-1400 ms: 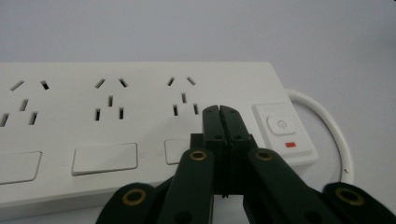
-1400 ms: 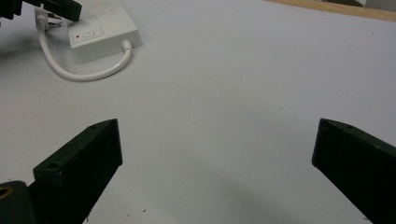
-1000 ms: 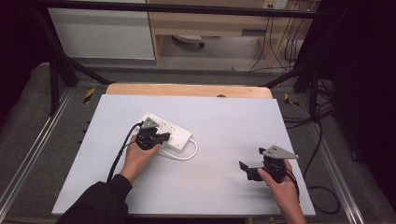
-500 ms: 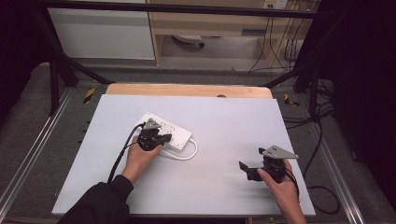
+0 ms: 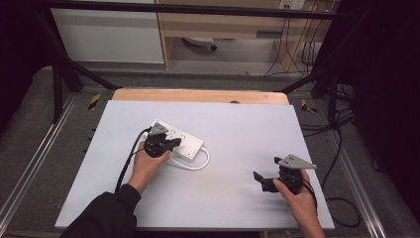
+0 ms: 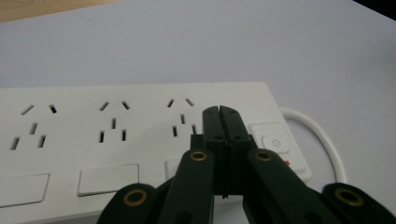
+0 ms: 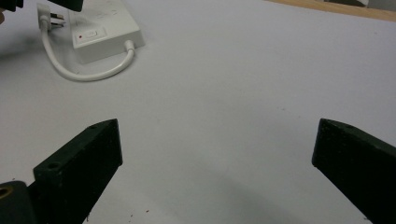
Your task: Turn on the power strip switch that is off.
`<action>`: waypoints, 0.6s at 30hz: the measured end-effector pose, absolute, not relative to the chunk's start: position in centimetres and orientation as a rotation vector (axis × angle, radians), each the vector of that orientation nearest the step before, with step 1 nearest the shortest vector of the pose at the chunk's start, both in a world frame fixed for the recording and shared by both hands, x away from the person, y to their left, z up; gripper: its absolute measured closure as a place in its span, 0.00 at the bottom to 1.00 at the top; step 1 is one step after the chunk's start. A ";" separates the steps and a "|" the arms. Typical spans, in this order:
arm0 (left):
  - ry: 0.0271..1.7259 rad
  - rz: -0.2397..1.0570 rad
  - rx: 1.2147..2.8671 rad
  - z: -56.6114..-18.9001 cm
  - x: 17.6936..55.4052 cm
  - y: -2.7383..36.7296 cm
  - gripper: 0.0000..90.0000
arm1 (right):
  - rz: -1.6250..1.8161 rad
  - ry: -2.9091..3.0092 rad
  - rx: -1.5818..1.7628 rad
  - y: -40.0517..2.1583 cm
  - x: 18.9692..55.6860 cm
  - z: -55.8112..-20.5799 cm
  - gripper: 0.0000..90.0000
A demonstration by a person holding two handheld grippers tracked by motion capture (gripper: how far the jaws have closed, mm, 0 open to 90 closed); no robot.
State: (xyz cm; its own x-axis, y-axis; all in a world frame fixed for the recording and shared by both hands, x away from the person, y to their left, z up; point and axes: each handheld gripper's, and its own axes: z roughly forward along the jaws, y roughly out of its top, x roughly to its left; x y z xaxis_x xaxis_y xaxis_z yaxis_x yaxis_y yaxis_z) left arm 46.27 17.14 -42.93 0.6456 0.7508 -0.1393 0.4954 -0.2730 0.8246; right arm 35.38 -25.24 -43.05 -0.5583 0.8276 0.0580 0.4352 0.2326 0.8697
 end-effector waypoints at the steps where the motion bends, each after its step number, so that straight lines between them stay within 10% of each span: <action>1: 0.984 0.347 1.930 -42.9 46.3 17.2 1.00 | 1.269 2.093 1.162 -25.3 35.4 -43.1 0.02; 18: 0.961 0.392 1.854 -42.2 46.6 17.8 1.00 | 1.270 2.091 1.161 -25.3 35.4 -43.1 0.02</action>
State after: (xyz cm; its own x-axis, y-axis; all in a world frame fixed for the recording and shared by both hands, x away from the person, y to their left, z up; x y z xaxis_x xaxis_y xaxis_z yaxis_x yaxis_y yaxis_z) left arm 46.55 17.75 -42.17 0.6356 0.7594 -0.1388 0.4455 -0.2139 0.8694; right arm 35.37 -25.28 -43.06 -0.5567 0.8286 0.0592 0.4342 0.2295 0.8711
